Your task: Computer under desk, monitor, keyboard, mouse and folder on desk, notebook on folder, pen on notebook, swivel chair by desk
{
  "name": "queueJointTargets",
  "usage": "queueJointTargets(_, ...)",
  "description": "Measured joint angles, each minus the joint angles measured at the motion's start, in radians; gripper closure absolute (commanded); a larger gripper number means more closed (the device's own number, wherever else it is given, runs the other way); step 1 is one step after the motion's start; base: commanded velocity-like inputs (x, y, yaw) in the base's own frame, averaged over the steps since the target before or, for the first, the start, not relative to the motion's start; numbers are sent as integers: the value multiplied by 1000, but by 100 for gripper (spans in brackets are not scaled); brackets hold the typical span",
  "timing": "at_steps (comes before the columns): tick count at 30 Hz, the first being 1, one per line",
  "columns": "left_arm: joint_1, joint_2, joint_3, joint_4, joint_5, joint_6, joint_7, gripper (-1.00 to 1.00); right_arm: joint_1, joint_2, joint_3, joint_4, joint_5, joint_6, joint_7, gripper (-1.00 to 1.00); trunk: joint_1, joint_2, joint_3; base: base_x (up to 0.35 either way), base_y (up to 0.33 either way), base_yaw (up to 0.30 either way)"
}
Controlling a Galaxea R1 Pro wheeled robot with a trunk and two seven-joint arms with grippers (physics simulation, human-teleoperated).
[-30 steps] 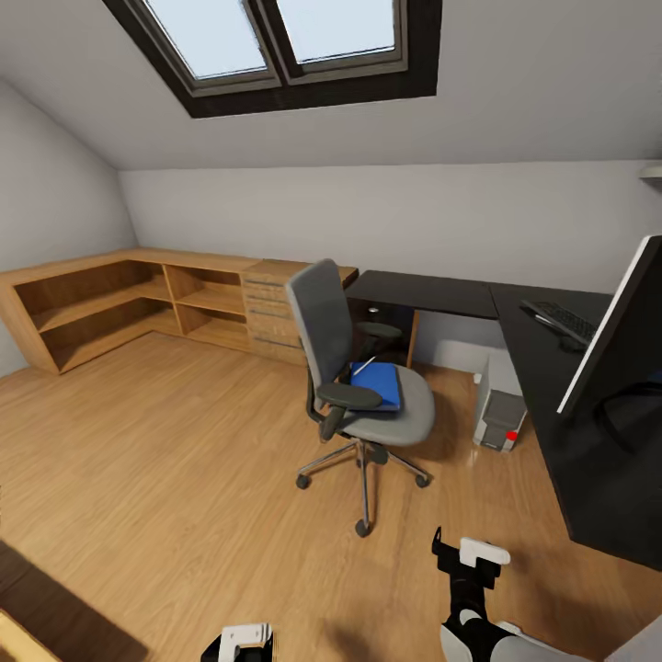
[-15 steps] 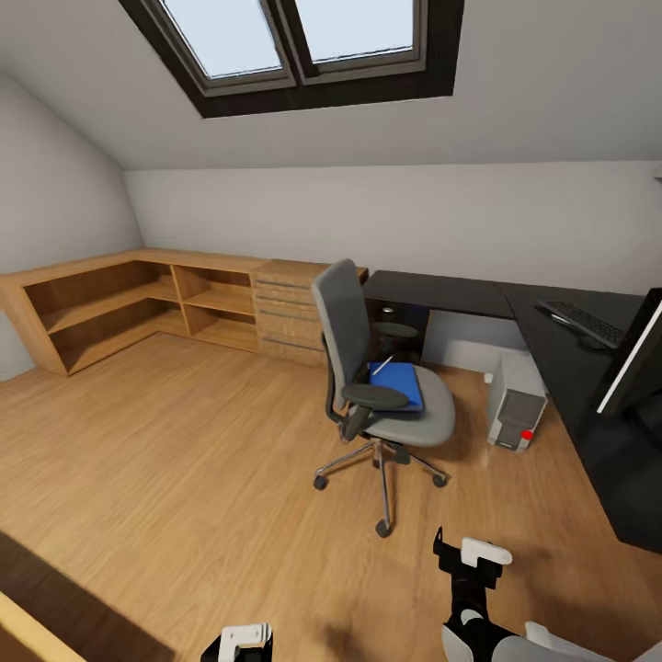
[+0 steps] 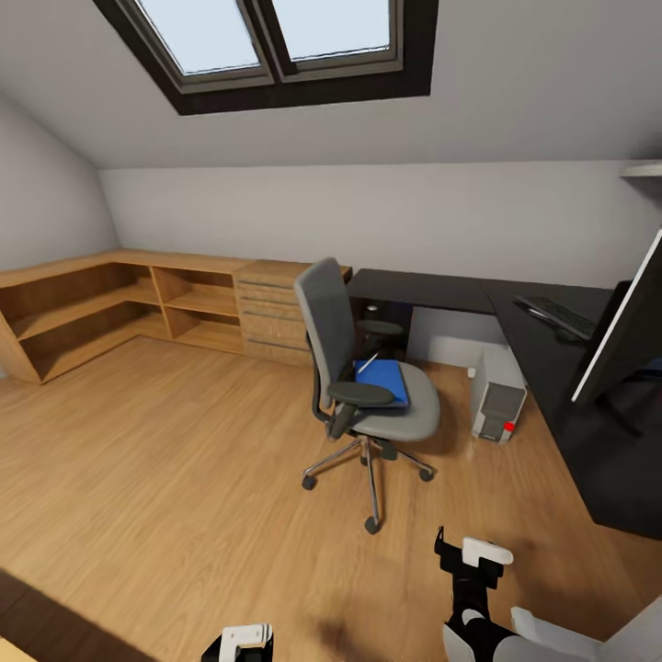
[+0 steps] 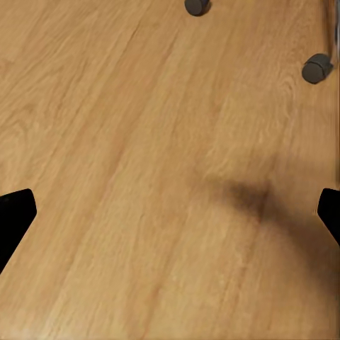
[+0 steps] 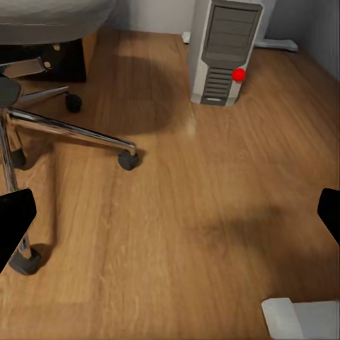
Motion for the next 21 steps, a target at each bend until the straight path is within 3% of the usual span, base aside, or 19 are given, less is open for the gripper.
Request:
queueJointTargets(7,0,0,1,0,0,0,3,-100,0,0,0,0,0,1,0,-100,27,-49,-23,0,0,-162)
queueJointTargets(21,0,0,1,0,0,2,6,-100,0,2,0,0,1,-1,0,-100,81,-147,-67,0,0,-20)
